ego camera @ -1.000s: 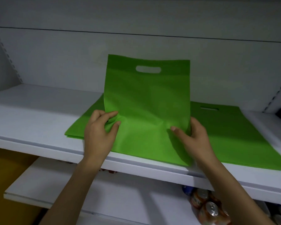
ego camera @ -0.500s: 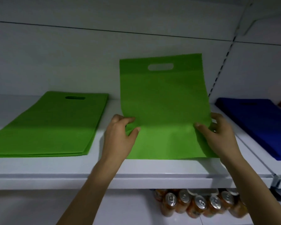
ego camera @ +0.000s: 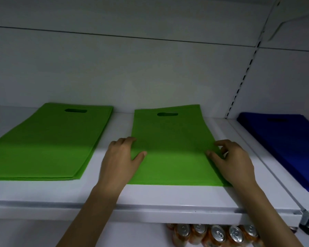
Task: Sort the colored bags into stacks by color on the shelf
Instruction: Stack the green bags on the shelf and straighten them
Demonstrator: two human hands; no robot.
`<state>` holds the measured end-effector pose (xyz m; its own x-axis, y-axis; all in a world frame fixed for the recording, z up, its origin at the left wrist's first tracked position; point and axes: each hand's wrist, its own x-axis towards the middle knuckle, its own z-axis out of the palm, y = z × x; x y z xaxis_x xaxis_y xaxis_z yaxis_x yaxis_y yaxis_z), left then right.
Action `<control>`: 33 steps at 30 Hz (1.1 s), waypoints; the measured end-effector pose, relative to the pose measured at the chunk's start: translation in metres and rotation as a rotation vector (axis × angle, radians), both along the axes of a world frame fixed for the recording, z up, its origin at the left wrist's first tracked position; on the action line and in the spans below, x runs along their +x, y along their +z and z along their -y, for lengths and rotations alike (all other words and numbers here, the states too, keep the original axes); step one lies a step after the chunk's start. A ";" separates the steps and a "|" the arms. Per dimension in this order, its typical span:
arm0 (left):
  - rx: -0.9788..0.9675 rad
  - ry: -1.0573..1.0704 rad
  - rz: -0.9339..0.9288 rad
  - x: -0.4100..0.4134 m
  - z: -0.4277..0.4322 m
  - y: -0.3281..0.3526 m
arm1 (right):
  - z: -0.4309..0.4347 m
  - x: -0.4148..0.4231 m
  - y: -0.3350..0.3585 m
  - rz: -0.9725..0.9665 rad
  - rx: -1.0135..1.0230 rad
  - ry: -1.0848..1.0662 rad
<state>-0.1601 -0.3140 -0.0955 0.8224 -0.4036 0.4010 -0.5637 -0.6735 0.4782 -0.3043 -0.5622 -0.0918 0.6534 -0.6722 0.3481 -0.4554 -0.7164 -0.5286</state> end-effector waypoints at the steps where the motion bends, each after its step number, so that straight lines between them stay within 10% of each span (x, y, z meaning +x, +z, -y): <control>1: 0.000 0.002 -0.001 0.000 0.000 0.000 | 0.000 0.000 0.000 0.005 0.003 -0.003; 23: 0.105 -0.005 0.037 -0.004 0.000 0.002 | -0.005 -0.016 0.007 -0.142 -0.025 0.005; 33: 0.092 -0.047 0.183 -0.008 -0.042 0.046 | -0.056 0.026 0.074 -0.011 -0.397 0.109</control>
